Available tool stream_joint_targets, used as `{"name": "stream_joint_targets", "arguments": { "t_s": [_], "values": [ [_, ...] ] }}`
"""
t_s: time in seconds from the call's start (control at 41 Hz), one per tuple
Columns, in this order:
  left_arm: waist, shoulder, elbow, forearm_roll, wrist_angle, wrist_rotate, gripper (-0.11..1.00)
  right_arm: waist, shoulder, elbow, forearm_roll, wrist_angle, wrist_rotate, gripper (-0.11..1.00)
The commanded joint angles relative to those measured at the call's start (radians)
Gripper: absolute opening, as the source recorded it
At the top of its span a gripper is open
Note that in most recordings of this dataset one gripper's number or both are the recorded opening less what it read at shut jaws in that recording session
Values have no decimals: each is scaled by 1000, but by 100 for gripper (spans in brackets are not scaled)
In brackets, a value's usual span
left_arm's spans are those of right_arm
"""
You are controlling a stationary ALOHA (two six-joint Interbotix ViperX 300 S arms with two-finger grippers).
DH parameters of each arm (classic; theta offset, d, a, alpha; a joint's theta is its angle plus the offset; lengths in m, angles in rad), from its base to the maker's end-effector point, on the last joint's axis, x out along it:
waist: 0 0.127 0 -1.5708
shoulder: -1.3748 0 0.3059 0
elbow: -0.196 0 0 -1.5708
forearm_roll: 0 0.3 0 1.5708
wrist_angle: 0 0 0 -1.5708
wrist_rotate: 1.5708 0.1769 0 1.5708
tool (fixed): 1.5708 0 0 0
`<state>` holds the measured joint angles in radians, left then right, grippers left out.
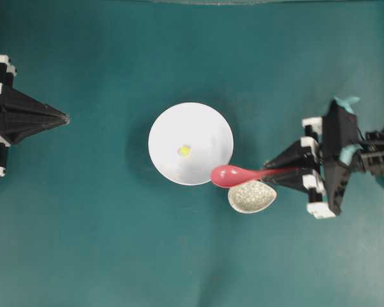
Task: Scoop the yellow hexagonal prism block from the bowl with a spoon using the right arm.
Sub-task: 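Lift the pink spoon with the right gripper and carry it over the bowl, then lower the spoon into the bowl and push it under the yellow block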
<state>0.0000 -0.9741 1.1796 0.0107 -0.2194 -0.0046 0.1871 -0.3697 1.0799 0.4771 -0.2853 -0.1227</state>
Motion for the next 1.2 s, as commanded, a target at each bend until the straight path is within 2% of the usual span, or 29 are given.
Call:
{"name": "stream_joint_targets", "arguments": {
  "t_s": [0.0, 0.293, 0.439, 0.829, 0.927, 1.171],
  "values": [
    [0, 3, -26, 2, 2, 0, -1, -61, -25, -80, -3, 140, -5, 23],
    [-2, -9, -28, 2, 12, 0, -1, -222, -25, -250, -8, 502, -11, 23],
    [0, -9, -28, 2, 12, 0, -1, -275, -20, -322, -17, 621, -9, 23],
    [0, -9, -28, 2, 14, -2, -1, -305, 64, -460, -74, 831, 28, 23],
    [0, -8, -28, 2, 14, -2, -1, -311, 101, -500, -103, 888, 57, 23],
    [0, -5, -26, 2, 49, -2, -1, -311, 207, -634, -233, 1034, 135, 23]
  ]
}}
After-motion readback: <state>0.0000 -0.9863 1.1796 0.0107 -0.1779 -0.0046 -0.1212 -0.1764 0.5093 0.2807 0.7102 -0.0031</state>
